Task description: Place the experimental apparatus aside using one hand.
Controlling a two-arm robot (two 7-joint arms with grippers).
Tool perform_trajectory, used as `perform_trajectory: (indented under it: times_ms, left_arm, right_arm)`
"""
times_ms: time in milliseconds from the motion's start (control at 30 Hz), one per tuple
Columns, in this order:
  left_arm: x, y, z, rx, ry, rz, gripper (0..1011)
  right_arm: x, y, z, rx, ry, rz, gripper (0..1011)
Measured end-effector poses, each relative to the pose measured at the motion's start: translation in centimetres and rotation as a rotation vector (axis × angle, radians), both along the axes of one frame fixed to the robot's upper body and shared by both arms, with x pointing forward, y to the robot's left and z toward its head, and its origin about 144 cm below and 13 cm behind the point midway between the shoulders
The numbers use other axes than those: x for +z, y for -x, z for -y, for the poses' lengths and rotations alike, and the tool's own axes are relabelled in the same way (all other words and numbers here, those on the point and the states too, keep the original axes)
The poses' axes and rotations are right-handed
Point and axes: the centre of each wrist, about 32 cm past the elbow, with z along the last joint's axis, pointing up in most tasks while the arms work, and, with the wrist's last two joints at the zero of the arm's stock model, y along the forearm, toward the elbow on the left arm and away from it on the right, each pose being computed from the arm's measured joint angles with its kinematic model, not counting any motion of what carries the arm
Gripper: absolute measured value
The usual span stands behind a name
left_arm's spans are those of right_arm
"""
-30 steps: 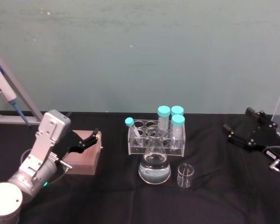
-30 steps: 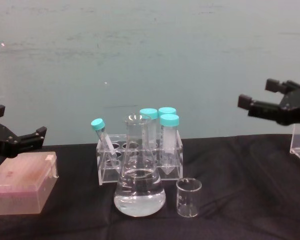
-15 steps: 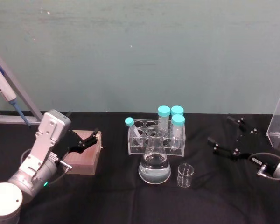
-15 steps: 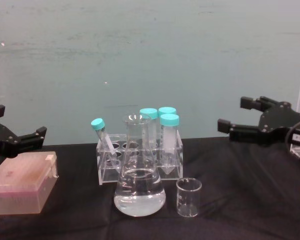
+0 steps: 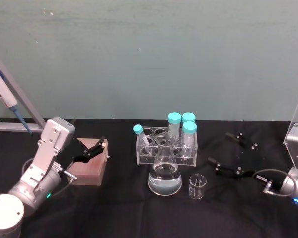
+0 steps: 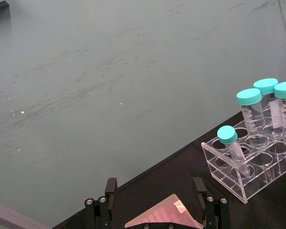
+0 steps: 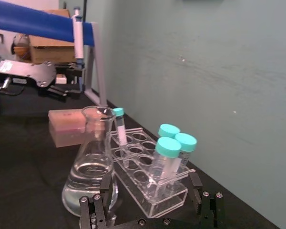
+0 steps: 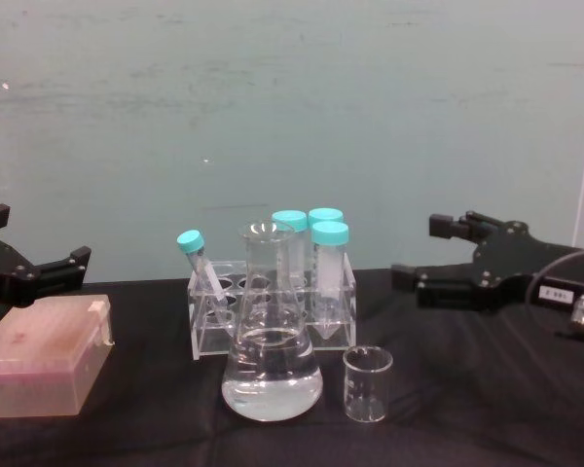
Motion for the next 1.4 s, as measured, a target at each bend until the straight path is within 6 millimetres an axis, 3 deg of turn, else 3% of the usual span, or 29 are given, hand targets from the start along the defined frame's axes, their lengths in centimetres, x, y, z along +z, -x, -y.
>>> perform_trajectory:
  times_ms: [1400]
  left_arm:
    - [0.0,0.0,0.0,0.000,0.000,0.000,1000]
  right_arm:
    - [-1.2,-2.1,-1.7,0.232,0.134,-0.088,1003]
